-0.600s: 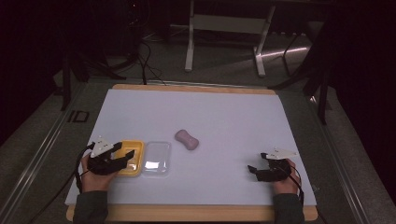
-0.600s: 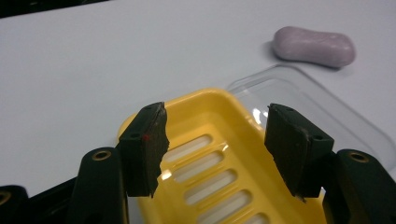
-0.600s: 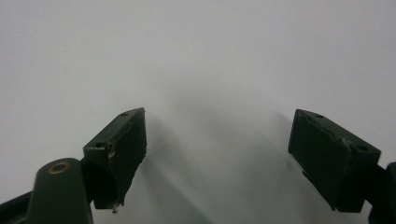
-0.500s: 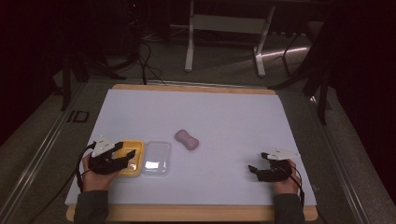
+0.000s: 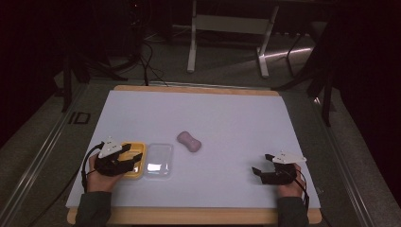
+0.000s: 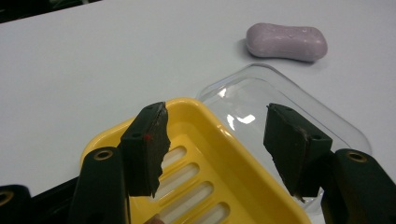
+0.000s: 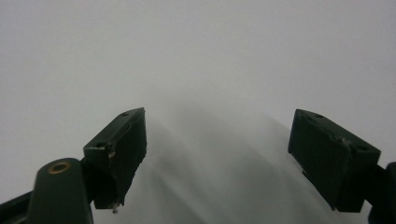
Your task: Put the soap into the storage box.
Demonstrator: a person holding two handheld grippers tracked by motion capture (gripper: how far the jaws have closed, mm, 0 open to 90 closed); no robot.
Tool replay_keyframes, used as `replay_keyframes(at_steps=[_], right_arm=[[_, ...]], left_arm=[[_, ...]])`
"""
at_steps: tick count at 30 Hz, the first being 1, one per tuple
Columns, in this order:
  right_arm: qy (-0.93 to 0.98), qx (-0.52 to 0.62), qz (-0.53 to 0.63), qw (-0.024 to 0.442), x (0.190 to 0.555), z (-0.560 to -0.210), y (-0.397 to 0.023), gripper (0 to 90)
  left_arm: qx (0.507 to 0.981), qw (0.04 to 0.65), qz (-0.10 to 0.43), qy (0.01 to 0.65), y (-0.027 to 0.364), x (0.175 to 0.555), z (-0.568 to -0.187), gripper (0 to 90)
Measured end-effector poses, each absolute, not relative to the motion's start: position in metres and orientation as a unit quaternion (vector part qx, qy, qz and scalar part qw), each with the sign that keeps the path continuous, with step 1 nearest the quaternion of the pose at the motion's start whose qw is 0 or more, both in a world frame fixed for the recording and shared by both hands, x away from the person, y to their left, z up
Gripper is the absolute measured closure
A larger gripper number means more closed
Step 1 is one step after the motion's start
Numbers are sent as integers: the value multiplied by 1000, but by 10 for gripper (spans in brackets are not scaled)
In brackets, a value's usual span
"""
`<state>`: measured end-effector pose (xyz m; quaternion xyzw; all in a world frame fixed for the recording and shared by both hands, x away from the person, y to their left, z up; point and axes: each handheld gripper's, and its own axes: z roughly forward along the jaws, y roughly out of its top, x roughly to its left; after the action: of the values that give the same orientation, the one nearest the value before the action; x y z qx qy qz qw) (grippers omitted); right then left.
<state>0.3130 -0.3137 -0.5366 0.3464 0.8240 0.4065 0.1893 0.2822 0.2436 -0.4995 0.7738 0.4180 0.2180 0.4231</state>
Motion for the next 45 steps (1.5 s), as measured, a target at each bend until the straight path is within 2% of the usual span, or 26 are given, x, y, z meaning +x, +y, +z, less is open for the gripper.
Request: replay_keyframes(at_steps=[19,32,45], right_arm=[[824,346,408,187,313,-536,-314,191],[826,343,406,189,312,-536,-313,190],[826,342,405,191,312,-536,-313,190]], left_arm=[[808,435,173,358,229,301,-480,460],[839,413,170,313,215,317,-461,406],[861,395,171,270,187,333,-450,279]])
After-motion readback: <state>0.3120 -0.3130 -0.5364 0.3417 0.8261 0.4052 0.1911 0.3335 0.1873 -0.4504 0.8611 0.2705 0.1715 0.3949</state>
